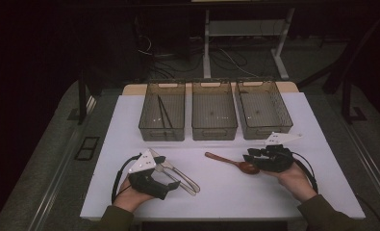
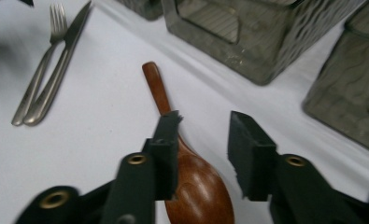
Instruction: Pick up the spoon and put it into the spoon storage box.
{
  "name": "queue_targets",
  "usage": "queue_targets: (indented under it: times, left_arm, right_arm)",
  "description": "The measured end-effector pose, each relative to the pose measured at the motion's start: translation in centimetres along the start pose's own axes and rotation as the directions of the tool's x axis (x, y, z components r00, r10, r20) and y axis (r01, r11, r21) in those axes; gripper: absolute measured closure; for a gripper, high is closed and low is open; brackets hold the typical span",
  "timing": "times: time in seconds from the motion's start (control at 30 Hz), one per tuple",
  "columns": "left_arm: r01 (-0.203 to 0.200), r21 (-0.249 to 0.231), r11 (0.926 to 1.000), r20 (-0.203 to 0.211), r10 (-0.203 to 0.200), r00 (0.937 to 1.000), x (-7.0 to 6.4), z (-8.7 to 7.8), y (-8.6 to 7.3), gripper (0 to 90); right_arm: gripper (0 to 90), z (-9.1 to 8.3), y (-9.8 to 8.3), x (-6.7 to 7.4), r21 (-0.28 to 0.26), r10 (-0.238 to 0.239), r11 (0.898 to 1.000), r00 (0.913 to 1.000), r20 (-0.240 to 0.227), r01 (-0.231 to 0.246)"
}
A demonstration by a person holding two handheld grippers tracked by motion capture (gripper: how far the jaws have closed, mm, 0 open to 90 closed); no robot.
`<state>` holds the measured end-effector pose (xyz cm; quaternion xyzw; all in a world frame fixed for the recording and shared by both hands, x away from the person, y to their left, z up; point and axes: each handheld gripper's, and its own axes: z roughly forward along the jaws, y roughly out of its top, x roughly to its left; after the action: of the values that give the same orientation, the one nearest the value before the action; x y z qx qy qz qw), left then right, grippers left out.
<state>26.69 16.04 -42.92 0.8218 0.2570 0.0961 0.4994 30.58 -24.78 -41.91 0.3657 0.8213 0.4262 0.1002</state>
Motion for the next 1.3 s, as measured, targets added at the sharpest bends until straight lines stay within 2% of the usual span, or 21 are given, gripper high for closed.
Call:
queue_targets:
  times: [0.13, 0.3, 0.4, 0.67, 0.97, 1.17, 1.3]
  left_arm:
    - [-0.002, 0.006, 1.0, 0.003, 0.002, 1.0, 0.1, 0.1, 0.0, 0.0]
    - [0.0, 0.006, 1.0, 0.002, 0.0, 1.0, 0.0, 0.2, 0.0, 0.0]
    - [-0.002, 0.009, 1.0, 0.003, 0.002, 1.0, 0.1, 0.2, 0.0, 0.0]
    - [-0.003, 0.009, 1.0, 0.005, 0.003, 1.0, 0.1, 0.2, 0.0, 0.0]
    - [-0.002, 0.008, 1.0, 0.005, 0.002, 1.0, 0.1, 0.2, 0.0, 0.0]
    - [-0.004, 0.011, 0.9999, 0.006, 0.004, 1.0, 0.1, 0.2, 0.0, 0.0]
    - [-0.002, 0.008, 1.0, 0.006, 0.002, 1.0, 0.1, 0.1, 0.0, 0.0]
  right_arm:
    - [80.0, 1.1, 0.3, 0.0, 0.012, -0.003, 1.0, 1.0, -0.008, 0.003]
    - [88.1, 2.8, 1.0, 0.0, 0.043, -0.011, 0.999, 0.9999, -0.013, 0.011]
    - [88.6, 3.9, 1.5, 0.2, 0.069, -0.007, 0.998, 0.9999, -0.015, 0.008]
    - [88.7, 6.2, 2.2, 0.8, 0.133, -0.032, 0.99, 0.9994, -0.015, 0.034]
    - [88.7, 6.6, 2.0, 1.0, 0.177, -0.042, 0.983, 0.9987, -0.028, 0.046]
    - [88.7, 6.8, 1.9, 1.5, 0.196, -0.071, 0.977, 0.9963, -0.049, 0.079]
    - [88.7, 6.7, 2.0, 2.1, 0.21, -0.089, 0.972, 0.9929, -0.079, 0.104]
